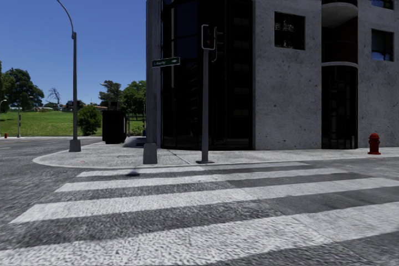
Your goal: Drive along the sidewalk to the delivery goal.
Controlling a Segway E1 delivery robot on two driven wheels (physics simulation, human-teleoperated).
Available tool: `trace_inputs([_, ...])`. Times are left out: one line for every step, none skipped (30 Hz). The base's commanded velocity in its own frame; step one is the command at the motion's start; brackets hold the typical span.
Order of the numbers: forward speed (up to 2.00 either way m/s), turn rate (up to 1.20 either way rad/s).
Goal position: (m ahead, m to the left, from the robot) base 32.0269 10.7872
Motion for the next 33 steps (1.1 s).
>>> trace_inputs([1.34,-0.2])
trace_inputs([1.34,-0.2])
trace_inputs([1.34,-0.2])
trace_inputs([1.34,-0.2])
trace_inputs([1.34,-0.2])
trace_inputs([1.34,-0.2])
trace_inputs([1.34,-0.2])
trace_inputs([1.34,-0.2])
trace_inputs([1.34,-0.2])
trace_inputs([1.34,-0.2])
trace_inputs([1.34,-0.2])
trace_inputs([1.34,-0.2])
trace_inputs([1.34,-0.2])
trace_inputs([1.34,-0.2])
trace_inputs([1.34,-0.2])
trace_inputs([1.34,-0.2])
trace_inputs([1.34,-0.2])
trace_inputs([1.34,-0.2])
trace_inputs([1.34,-0.2])
trace_inputs([1.34,-0.2])
trace_inputs([1.34,-0.2])
trace_inputs([1.34,-0.2])
trace_inputs([1.34,-0.2])
trace_inputs([1.34,-0.2])
trace_inputs([1.34,-0.2])
trace_inputs([1.34,-0.2])
trace_inputs([1.34,-0.2])
trace_inputs([1.34,-0.2])
trace_inputs([1.34,-0.2])
trace_inputs([1.34,-0.2])
trace_inputs([1.34,-0.2])
trace_inputs([1.34,-0.2])
trace_inputs([1.34,-0.2])
